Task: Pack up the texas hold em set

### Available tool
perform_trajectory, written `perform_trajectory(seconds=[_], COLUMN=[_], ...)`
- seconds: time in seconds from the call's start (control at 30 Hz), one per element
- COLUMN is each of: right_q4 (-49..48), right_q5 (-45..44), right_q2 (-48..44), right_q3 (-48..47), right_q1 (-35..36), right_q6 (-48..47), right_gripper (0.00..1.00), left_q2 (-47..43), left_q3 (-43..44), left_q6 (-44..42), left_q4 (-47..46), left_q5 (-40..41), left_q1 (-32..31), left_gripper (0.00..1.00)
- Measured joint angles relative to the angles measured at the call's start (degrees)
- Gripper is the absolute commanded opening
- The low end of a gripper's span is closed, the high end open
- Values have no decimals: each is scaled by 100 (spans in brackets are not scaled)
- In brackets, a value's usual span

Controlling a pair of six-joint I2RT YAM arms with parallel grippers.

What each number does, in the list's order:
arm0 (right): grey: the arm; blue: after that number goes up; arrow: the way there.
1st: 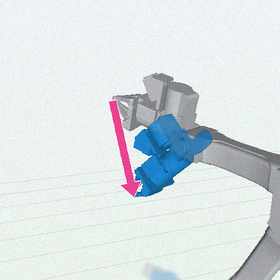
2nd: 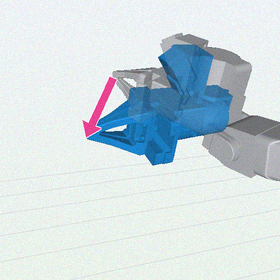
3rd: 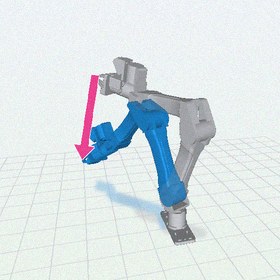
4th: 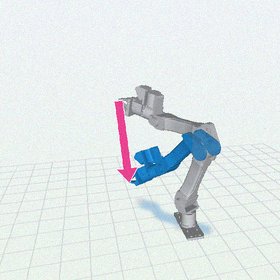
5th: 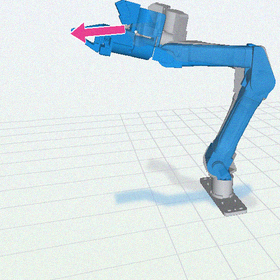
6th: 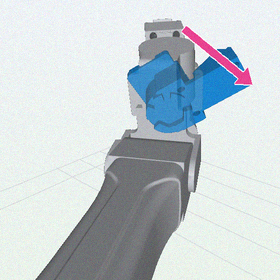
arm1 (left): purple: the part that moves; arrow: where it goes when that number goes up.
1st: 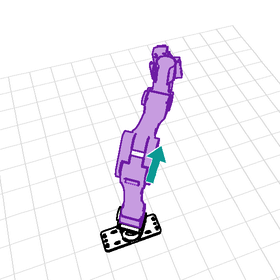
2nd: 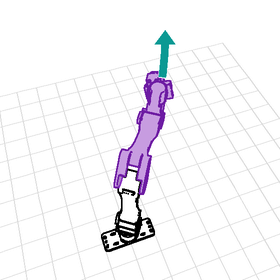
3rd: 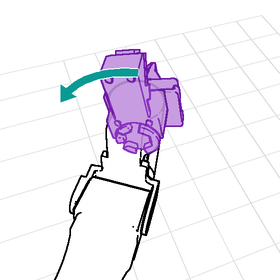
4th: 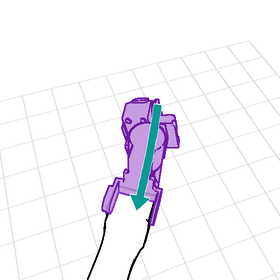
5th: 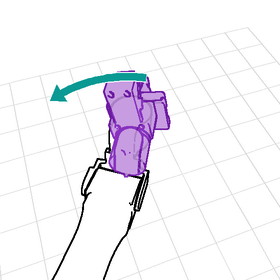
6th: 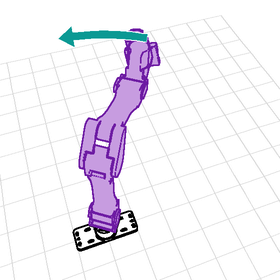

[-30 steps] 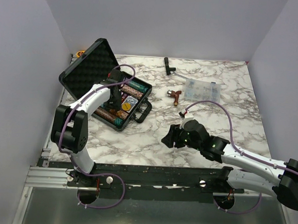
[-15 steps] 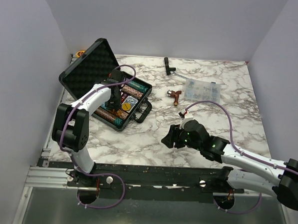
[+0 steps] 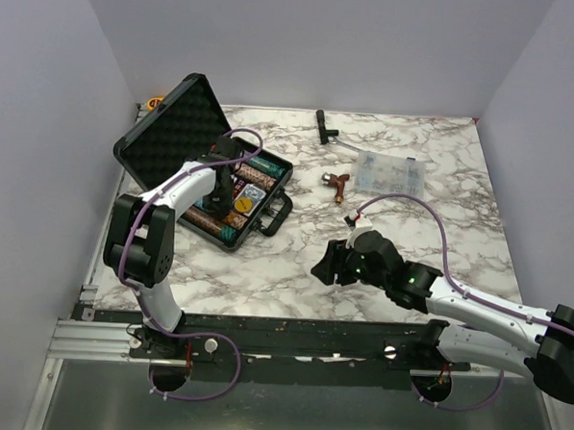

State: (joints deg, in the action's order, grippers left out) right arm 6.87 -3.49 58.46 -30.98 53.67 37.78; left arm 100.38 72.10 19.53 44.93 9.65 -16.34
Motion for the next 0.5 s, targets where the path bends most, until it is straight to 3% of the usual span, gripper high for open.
perform_trajectory(seconds=[0.3, 0.43, 0.5], right_q4=[-2, -28, -57], right_q5=[0, -4, -2], right_q2=[7, 109, 201], right_q3=[0, 0, -2], right_q1=[0, 0, 0], right_q6=[-4, -7, -13], right_gripper=[61, 69, 78], left_q2=[-933, -1523, -1860], left_q3=[590, 1187, 1434], left_q6=[-120, -219, -262], left_q4=[546, 546, 518], left_q5=[-2, -26, -26], left_q1=[50, 251, 433], left_gripper=[61, 71, 79])
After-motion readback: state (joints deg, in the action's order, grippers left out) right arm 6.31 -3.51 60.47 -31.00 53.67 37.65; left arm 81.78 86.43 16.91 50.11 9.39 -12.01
